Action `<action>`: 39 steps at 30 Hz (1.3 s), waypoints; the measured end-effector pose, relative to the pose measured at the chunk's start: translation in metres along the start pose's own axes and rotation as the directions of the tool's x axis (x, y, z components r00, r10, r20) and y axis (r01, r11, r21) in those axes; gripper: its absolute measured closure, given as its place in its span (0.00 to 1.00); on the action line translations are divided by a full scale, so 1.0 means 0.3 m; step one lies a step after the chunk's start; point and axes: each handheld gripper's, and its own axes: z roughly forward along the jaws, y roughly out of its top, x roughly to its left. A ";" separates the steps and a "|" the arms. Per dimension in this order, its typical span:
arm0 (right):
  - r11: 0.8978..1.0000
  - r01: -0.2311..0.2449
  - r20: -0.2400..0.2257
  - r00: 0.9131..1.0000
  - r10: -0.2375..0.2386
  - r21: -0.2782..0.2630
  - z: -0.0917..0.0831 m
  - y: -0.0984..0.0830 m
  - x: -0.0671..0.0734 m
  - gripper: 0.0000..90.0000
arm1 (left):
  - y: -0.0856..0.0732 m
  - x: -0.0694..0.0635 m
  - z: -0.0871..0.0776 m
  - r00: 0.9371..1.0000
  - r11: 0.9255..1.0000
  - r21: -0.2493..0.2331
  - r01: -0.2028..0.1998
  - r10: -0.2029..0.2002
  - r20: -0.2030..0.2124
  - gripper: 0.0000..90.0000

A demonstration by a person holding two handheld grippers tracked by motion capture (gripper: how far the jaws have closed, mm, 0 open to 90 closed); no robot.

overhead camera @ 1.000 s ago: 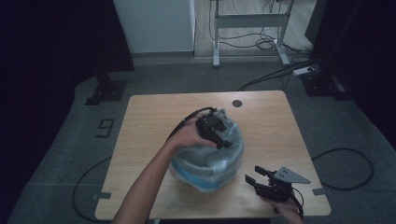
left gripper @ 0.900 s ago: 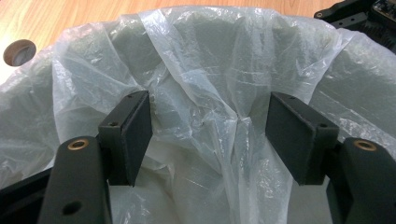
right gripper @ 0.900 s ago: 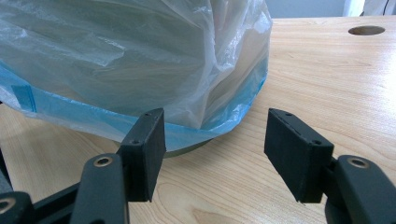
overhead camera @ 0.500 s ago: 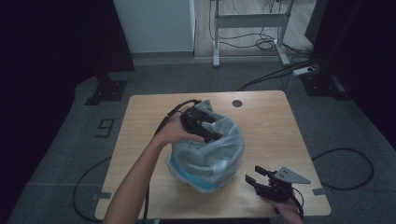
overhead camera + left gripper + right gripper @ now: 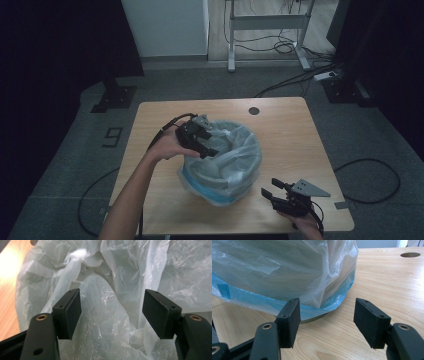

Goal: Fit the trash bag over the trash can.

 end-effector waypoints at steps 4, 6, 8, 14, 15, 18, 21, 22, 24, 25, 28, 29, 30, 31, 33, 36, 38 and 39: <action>1.000 -0.002 0.003 1.000 0.002 -0.002 -0.002 -0.001 -0.004 0.42 | 0.000 0.014 0.025 1.000 0.999 0.032 0.011 -0.011 -0.006 0.34; 1.000 -0.004 0.005 1.000 0.004 -0.004 -0.006 0.000 -0.008 0.42 | -0.001 0.020 0.036 1.000 0.999 0.051 0.016 -0.016 -0.006 0.33; 1.000 -0.007 0.008 1.000 0.007 -0.007 -0.009 0.000 -0.011 0.42 | 0.000 0.023 0.043 1.000 0.997 0.070 0.015 -0.014 -0.017 0.32; 1.000 -0.005 0.008 1.000 0.005 -0.006 -0.010 0.001 -0.013 0.42 | 0.003 0.015 0.048 0.999 0.995 0.099 0.004 -0.001 -0.034 0.32; 1.000 -0.004 0.009 1.000 0.005 -0.007 -0.010 0.001 -0.012 0.42 | 0.002 0.013 0.046 0.999 0.995 0.096 0.004 -0.001 -0.032 0.32; 1.000 -0.002 0.009 1.000 0.002 -0.008 -0.011 0.002 -0.011 0.42 | 0.001 0.007 0.031 0.999 0.998 0.065 0.002 0.001 -0.042 0.32; 1.000 -0.004 0.011 1.000 0.004 -0.008 -0.012 0.002 -0.011 0.42 | -0.004 -0.006 0.006 0.999 1.000 0.004 0.008 -0.008 -0.052 0.32; 1.000 -0.004 0.012 1.000 0.004 -0.009 -0.012 0.001 -0.012 0.42 | -0.006 -0.012 -0.003 0.999 1.000 -0.008 0.003 -0.004 -0.053 0.31; 1.000 -0.005 0.013 1.000 0.005 -0.008 -0.012 0.001 -0.013 0.41 | -0.014 -0.029 -0.019 0.999 1.000 -0.028 -0.002 0.001 -0.053 0.31; 1.000 -0.005 0.014 1.000 0.005 -0.008 -0.012 0.001 -0.014 0.41 | -0.019 -0.037 -0.026 0.999 0.999 -0.034 -0.004 0.002 -0.052 0.31; 1.000 -0.010 0.014 1.000 0.010 -0.007 -0.011 0.000 -0.014 0.41 | -0.037 -0.066 -0.041 0.999 0.999 -0.041 -0.017 0.015 -0.048 0.31; 1.000 -0.009 0.014 1.000 0.009 -0.006 -0.010 0.000 -0.014 0.41 | -0.043 -0.076 -0.045 0.999 0.999 -0.039 -0.022 0.020 -0.048 0.31; 1.000 -0.009 0.014 1.000 0.009 -0.006 -0.010 -0.001 -0.012 0.41 | -0.050 -0.086 -0.048 0.999 0.999 -0.038 -0.027 0.025 -0.047 0.31; 1.000 -0.008 0.013 1.000 0.008 -0.005 -0.009 -0.001 -0.011 0.41 | -0.056 -0.093 -0.050 0.999 0.999 -0.038 -0.031 0.029 -0.046 0.31; 1.000 -0.005 0.011 1.000 0.005 -0.003 -0.006 -0.001 -0.008 0.41 | -0.062 -0.099 -0.052 0.998 0.999 -0.033 -0.033 0.031 -0.049 0.31; 1.000 0.000 0.006 1.000 0.000 0.000 -0.001 0.000 -0.002 0.41 | -0.084 -0.112 -0.047 0.998 0.999 -0.004 -0.032 0.032 -0.056 0.31; 1.000 0.004 0.003 1.000 -0.004 0.002 0.003 0.000 0.002 0.41 | -0.090 -0.115 -0.040 0.998 1.000 0.007 -0.031 0.031 -0.058 0.31; 1.000 0.005 0.002 1.000 -0.005 0.004 0.005 0.000 0.003 0.41 | -0.092 -0.116 -0.037 0.998 1.000 0.009 -0.030 0.030 -0.058 0.31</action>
